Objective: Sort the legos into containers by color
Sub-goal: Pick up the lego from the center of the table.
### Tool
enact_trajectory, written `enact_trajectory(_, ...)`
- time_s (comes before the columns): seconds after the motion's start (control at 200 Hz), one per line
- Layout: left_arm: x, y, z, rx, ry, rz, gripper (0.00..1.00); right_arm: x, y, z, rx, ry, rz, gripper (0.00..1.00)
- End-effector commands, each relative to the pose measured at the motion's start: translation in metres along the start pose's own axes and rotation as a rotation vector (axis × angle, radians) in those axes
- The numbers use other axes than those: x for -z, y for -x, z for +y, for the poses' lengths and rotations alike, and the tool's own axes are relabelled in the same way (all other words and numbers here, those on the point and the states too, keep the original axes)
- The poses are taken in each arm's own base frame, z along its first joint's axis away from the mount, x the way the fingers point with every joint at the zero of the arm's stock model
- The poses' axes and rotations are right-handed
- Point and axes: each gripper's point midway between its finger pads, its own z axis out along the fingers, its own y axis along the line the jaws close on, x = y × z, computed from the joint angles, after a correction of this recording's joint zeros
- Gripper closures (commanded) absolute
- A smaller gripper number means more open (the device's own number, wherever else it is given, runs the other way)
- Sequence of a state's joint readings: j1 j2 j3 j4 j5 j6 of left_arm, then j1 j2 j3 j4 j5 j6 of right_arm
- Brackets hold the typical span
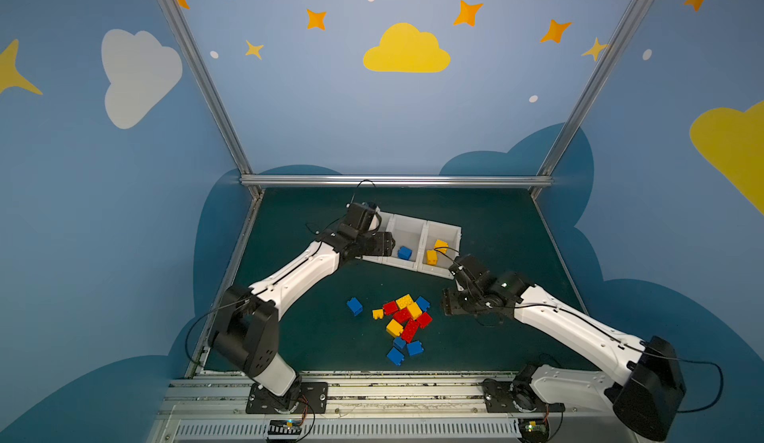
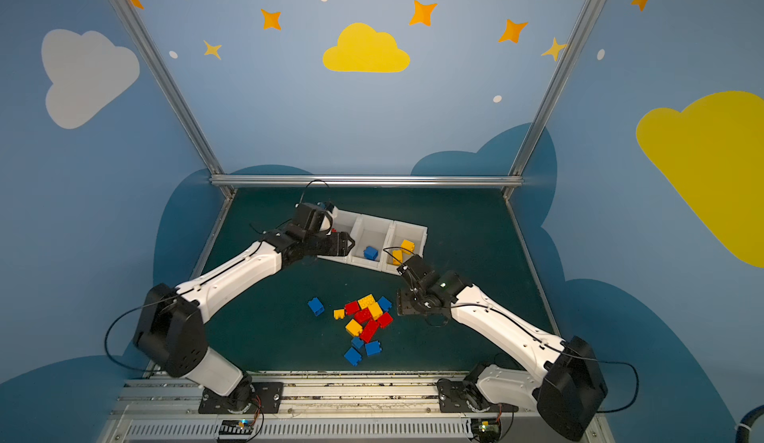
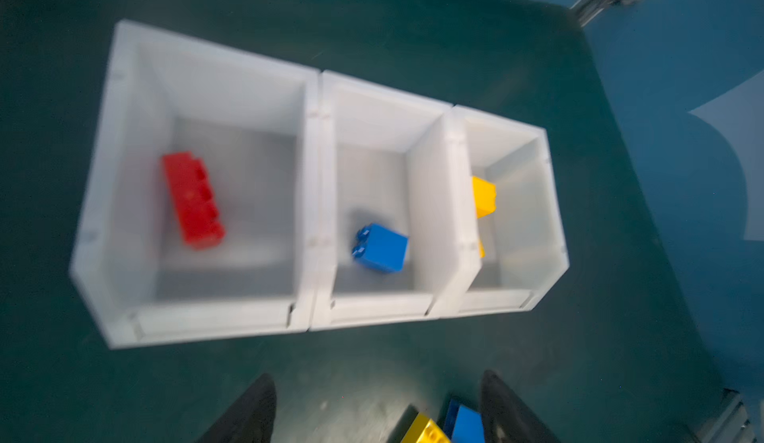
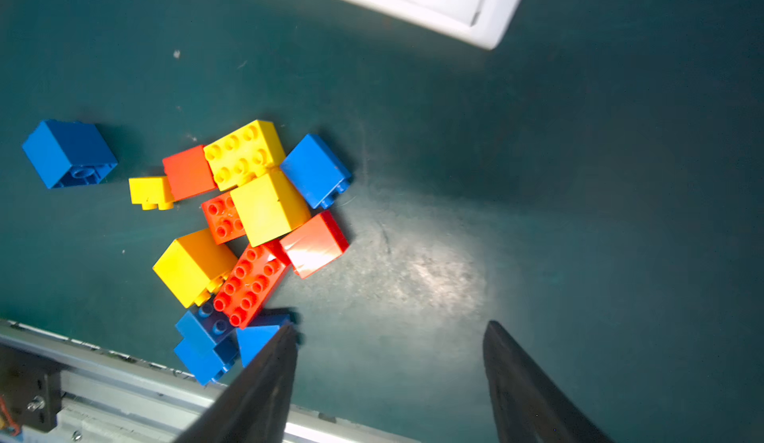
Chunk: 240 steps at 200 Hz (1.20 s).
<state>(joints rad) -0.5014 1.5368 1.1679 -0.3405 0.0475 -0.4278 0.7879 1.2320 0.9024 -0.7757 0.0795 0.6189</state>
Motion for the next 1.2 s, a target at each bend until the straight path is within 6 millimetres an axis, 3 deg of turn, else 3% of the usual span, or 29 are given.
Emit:
enact_trajectory(0.0, 0.017, -0.018, 0.020, 0.053, 0.039, -0.040, 0.21, -0.005, 0.006, 0.025, 0.027, 0.062, 0.031, 0.31)
enact_trajectory(0.14, 0.032, -0.050, 0.048, 0.141, 0.073, -0.049, 0.20, -0.023, 0.005, 0.041, 0.002, 0.047, 0.160, 0.36)
enact_trajectory(0.355, 0.052, -0.064, 0.063, 0.190, 0.082, -0.085, 0.20, -0.052, 0.001, 0.069, 0.090, 0.031, 0.241, 0.39)
enact_trajectory(0.646, 0.052, -0.077, 0.070, 0.217, 0.088, -0.070, 0.19, -0.071, -0.003, 0.075, 0.125, -0.005, 0.301, 0.45)
enact_trajectory(0.991, 0.053, -0.078, 0.072, 0.227, 0.091, -0.072, 0.20, -0.086, -0.007, 0.077, 0.144, -0.038, 0.326, 0.51)
enact_trajectory(1.196, 0.052, -0.083, 0.074, 0.240, 0.086, -0.074, 0.19, -0.090, -0.010, 0.077, 0.140, -0.046, 0.333, 0.61)
